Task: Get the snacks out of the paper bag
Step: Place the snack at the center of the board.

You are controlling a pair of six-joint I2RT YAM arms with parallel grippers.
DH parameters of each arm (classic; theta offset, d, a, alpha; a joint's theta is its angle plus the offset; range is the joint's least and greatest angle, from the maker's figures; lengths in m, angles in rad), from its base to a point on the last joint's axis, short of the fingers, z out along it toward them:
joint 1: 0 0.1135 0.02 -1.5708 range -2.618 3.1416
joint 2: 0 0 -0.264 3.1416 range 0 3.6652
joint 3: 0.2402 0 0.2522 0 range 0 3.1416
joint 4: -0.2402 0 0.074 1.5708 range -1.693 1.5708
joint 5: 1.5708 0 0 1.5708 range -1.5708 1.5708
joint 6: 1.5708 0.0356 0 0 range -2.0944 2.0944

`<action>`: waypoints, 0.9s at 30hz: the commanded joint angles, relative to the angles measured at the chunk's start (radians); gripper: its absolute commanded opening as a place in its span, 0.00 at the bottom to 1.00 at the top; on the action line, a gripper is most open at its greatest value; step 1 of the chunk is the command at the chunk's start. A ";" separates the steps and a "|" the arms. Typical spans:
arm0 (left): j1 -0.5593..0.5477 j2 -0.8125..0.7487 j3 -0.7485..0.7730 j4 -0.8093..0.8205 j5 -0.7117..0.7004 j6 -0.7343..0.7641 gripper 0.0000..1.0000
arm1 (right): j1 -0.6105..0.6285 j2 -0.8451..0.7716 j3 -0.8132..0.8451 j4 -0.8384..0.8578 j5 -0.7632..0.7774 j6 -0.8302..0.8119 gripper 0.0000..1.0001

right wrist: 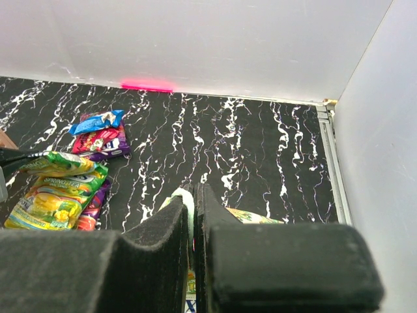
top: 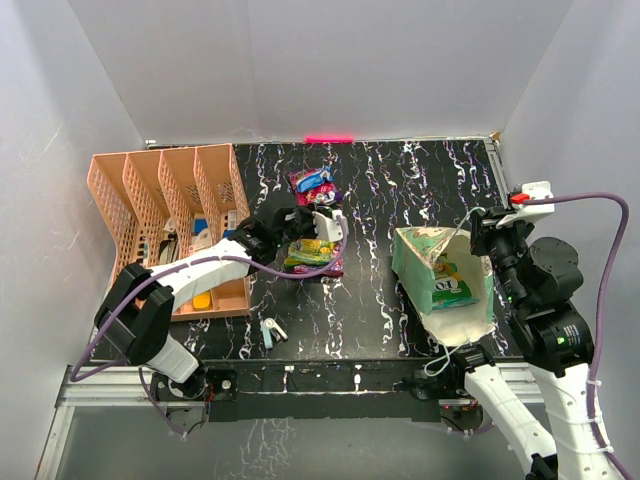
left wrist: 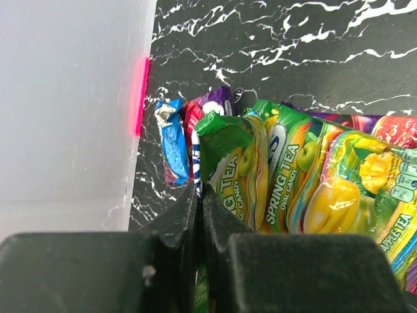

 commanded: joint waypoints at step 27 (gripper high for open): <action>-0.028 0.036 -0.022 -0.268 0.287 -0.211 0.04 | 0.001 -0.012 0.027 0.099 -0.024 0.014 0.07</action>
